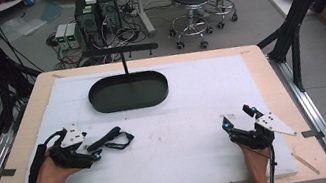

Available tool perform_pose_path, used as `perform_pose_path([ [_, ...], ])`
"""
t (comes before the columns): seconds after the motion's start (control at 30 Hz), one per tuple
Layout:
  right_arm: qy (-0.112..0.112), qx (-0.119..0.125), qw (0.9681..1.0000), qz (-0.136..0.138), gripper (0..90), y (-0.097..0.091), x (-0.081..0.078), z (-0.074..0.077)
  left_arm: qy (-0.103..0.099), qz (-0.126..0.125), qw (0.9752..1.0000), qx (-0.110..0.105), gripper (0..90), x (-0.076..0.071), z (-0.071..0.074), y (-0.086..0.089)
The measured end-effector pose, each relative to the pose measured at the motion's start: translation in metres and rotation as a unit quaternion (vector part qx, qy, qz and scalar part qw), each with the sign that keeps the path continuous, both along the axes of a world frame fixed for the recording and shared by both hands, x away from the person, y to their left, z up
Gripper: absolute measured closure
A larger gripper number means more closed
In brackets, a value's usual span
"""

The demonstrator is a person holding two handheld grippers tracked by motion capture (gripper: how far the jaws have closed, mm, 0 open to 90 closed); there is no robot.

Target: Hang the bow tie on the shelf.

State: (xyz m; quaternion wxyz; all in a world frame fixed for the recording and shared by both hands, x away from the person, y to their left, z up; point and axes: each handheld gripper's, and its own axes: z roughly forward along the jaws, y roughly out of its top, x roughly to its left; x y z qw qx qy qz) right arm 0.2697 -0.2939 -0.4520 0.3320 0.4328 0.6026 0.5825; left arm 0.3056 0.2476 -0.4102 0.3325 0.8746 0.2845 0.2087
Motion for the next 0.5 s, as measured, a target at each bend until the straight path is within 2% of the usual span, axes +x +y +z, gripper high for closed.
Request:
perform_pose_path([
  [0.07, 0.001, 0.001, 1.0, 0.0, 10.1, 0.0, 0.0, 0.0, 0.008, -0.004, 1.0, 0.001, 20.5, 0.001, -0.002, 0.0],
  [0.23, 0.003, 0.003, 1.0, -0.001, 10.1, 0.0, 0.0, 0.0, 0.013, 0.003, 0.9999, 0.006, 22.6, 0.004, -0.004, -0.001],
  [0.27, 0.003, 0.002, 1.0, -0.001, 10.1, 0.0, 0.0, 0.0, 0.022, 0.0, 0.9997, 0.003, 23.1, 0.004, -0.006, -0.002],
  [0.37, 0.003, 0.003, 1.0, 0.001, 10.1, -0.001, 0.0, 0.0, 0.034, -0.011, 0.9993, 0.003, 26.5, 0.004, -0.01, -0.003],
  [0.43, 0.003, 0.003, 1.0, 0.001, 10.1, -0.001, 0.0, 0.0, 0.041, -0.011, 0.9991, 0.008, 27.3, 0.005, -0.013, -0.003],
  [0.5, 0.003, 0.003, 1.0, 0.001, 10.1, 0.0, 0.0, 0.0, 0.044, -0.009, 0.9989, 0.008, 32.0, 0.005, -0.015, -0.003],
])
